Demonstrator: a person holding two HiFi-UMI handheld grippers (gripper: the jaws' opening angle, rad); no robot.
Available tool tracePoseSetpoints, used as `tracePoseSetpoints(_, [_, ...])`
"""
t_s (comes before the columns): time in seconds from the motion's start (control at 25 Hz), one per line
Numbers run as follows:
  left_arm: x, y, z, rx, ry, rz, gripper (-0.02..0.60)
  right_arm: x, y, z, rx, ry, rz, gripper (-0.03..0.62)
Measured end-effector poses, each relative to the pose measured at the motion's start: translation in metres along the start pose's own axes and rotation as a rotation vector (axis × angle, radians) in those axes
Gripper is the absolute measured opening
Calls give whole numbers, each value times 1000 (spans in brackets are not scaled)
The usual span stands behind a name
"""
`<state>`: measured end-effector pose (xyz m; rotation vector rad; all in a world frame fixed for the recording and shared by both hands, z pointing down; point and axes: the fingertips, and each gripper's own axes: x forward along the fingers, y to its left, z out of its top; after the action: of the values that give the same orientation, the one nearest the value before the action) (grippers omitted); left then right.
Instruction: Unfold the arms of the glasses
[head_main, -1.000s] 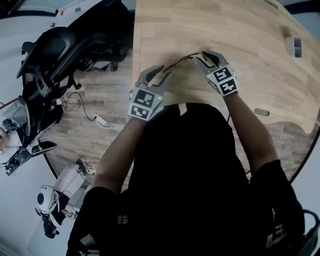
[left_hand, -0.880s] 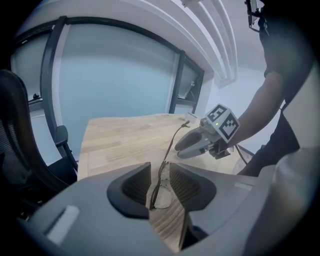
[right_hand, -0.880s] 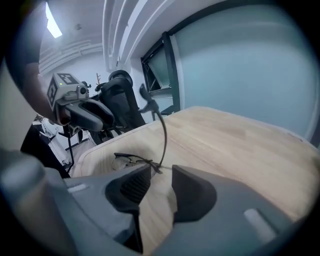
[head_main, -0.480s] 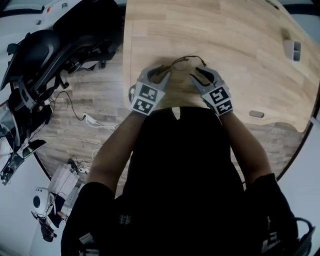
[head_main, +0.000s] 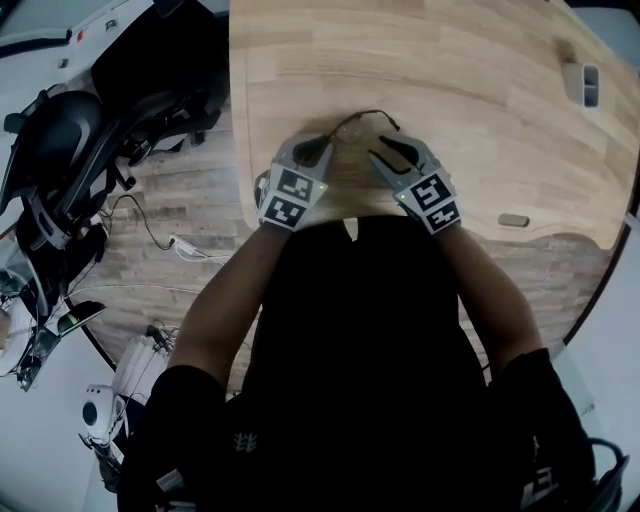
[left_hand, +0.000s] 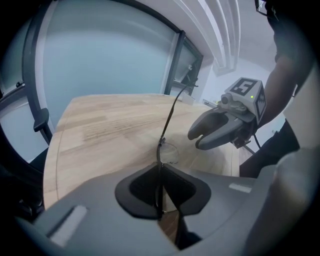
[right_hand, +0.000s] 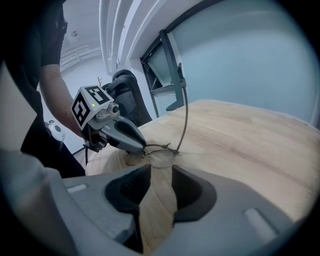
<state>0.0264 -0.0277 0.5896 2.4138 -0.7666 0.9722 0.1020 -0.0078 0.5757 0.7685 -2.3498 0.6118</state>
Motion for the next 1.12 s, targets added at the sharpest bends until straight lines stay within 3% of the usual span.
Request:
tracePoseSetpoints(0.48, [-15,-13,13,68,-48,-42,32,7,-3,33,74,-109,31,125])
tracePoseSetpoints(0.56, [-16,-13,11,71,-45,-42,32,9,-4,36,82,-110,34,172])
tracePoseSetpoints(1.12, [-27,-18,8,77,-62,-34,32,12,16,56,39,-141,88,186])
